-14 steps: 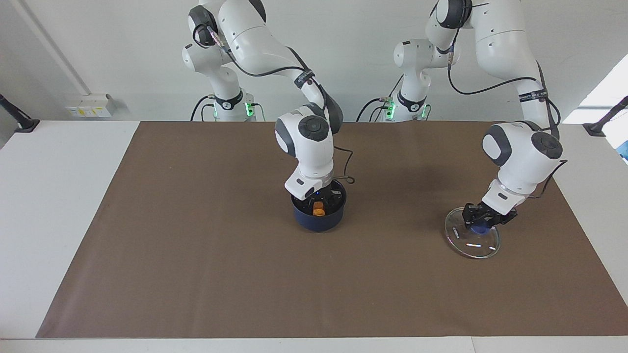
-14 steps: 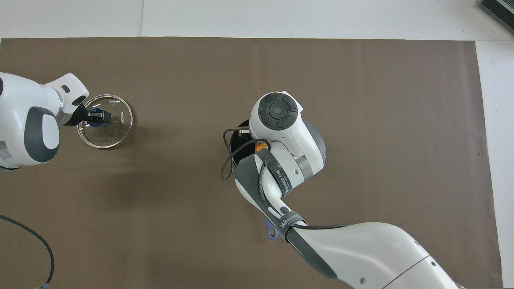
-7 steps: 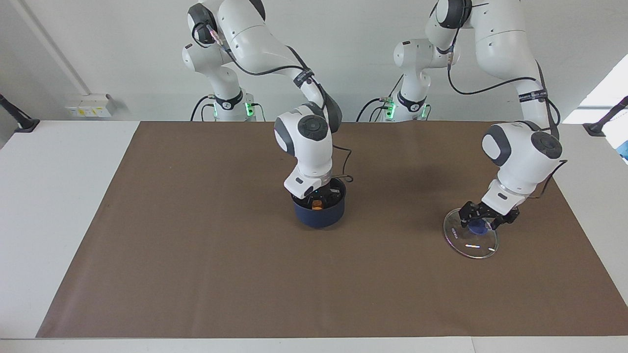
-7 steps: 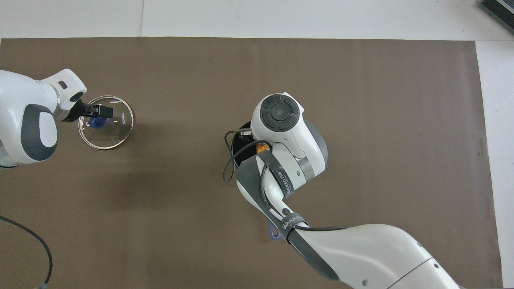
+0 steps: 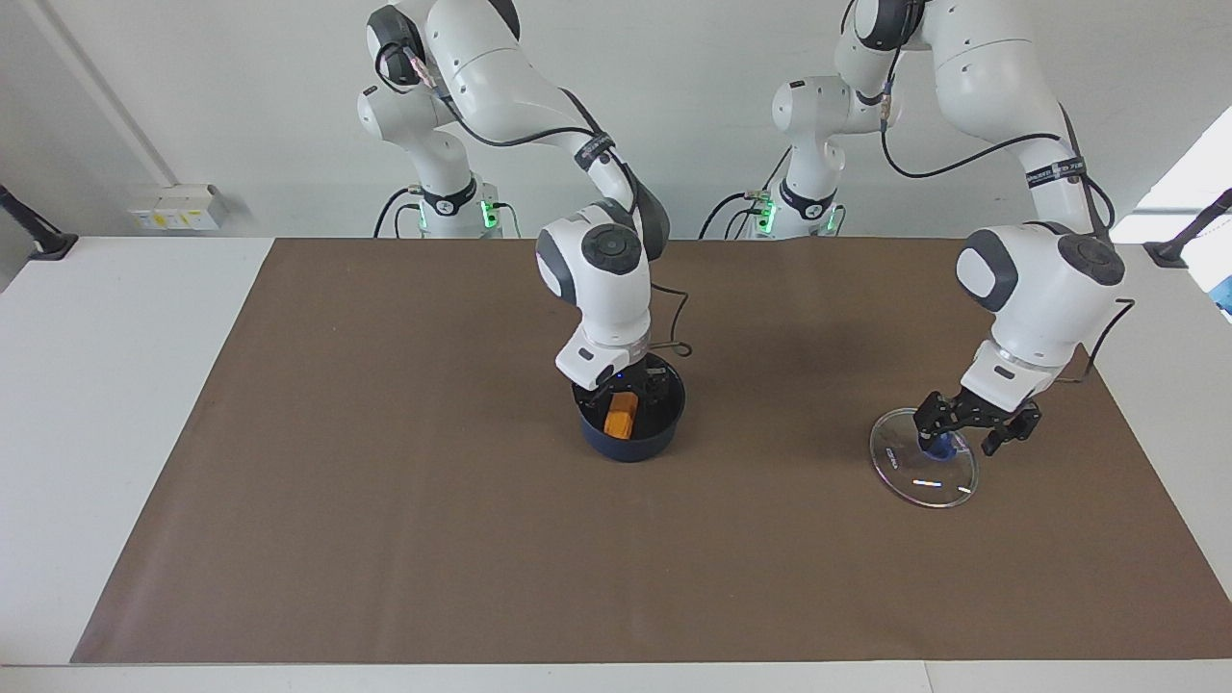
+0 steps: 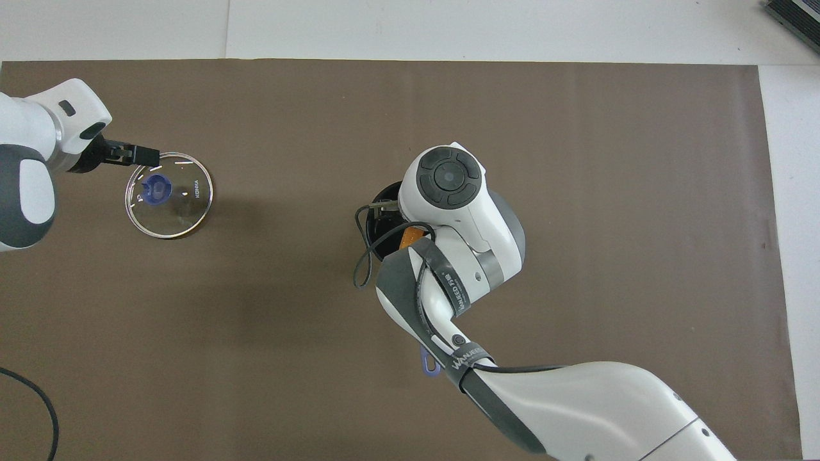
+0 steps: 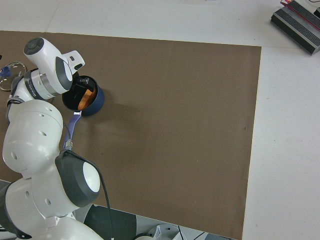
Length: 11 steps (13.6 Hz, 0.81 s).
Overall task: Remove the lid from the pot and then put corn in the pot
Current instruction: 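Open the right gripper over the pot and release the lid with the left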
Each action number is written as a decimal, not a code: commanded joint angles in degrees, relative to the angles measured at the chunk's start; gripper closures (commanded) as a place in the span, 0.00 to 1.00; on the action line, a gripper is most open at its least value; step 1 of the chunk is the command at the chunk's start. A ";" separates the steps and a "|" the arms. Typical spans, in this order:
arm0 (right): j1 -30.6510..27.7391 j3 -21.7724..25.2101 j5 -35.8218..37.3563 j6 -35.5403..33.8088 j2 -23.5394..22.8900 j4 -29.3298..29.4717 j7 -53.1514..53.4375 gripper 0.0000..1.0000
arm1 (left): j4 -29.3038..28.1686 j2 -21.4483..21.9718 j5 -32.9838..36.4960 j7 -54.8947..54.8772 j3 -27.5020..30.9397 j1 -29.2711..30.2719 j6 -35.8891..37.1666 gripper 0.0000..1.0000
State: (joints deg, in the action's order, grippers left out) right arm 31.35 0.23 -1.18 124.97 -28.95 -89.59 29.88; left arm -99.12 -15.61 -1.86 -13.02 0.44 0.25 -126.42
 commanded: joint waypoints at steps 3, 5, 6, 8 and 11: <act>-1.28 -0.06 -1.99 -4.89 6.78 -0.50 -1.14 0.00 | 7.01 3.99 2.56 -0.43 -0.09 -0.69 12.94 0.00; -3.12 0.21 -1.11 -7.62 10.21 -0.50 -1.67 0.00 | 7.10 6.54 2.74 -0.43 -0.18 -0.78 15.31 0.00; -4.53 0.21 -0.76 -8.76 11.62 -0.50 -1.84 0.00 | 7.10 7.60 2.82 -0.43 -0.18 -0.78 16.63 0.00; -7.25 0.30 -0.41 -12.01 13.99 -0.50 -3.94 0.00 | 7.19 10.15 2.74 -0.43 -0.18 -1.65 19.44 0.00; -12.52 0.30 0.56 -17.19 18.47 -0.59 -11.41 0.00 | 7.10 12.35 2.74 -0.17 -0.53 -2.53 22.09 0.00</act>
State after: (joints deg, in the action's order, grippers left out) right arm 21.98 1.06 -1.14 110.31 -13.74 -88.94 22.62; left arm -91.71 -4.81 -0.16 -13.16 -0.52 -0.89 -106.34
